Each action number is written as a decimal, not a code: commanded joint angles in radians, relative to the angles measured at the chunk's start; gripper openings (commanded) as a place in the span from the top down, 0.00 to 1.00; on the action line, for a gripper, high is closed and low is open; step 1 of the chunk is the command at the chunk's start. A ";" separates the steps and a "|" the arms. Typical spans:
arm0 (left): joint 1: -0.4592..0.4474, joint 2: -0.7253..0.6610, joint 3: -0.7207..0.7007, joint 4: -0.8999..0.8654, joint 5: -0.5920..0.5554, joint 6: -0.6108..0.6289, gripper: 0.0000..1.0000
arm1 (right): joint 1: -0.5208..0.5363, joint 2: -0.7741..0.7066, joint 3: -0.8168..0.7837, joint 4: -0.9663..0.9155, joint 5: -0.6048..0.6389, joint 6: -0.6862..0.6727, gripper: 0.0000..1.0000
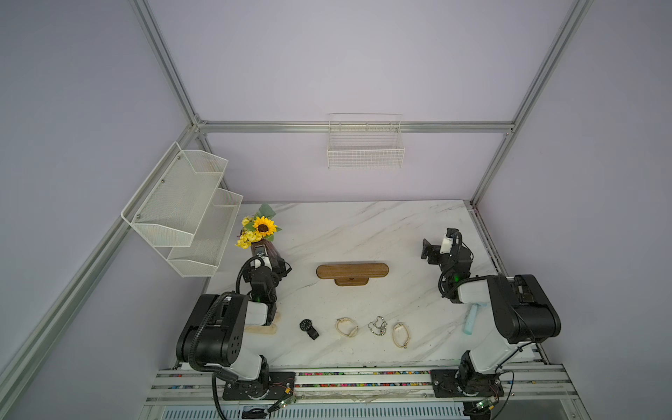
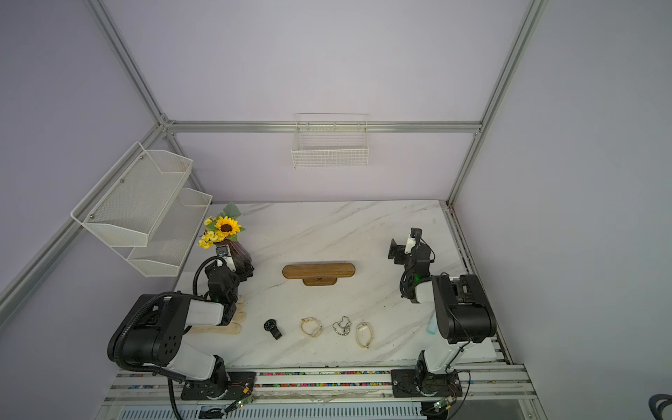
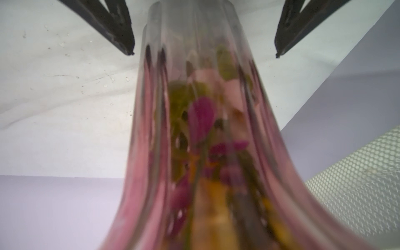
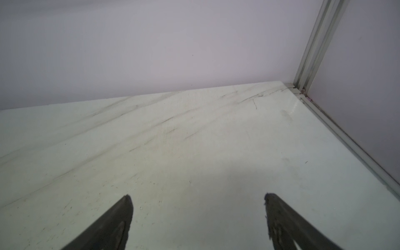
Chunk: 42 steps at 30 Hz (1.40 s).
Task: Place watch on stand
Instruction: Pick up the watch at the center of the board.
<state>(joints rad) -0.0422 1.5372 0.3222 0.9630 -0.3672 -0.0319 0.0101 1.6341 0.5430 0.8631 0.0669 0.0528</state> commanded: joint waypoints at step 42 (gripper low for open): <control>-0.367 -0.715 0.283 -1.313 -0.119 -0.285 0.00 | 0.484 -0.514 0.246 -1.321 0.389 0.481 0.03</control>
<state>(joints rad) -0.3969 0.8383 0.5350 -0.1711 -0.5526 -0.1802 0.4511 1.1294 0.7731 -0.3256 0.4374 0.4732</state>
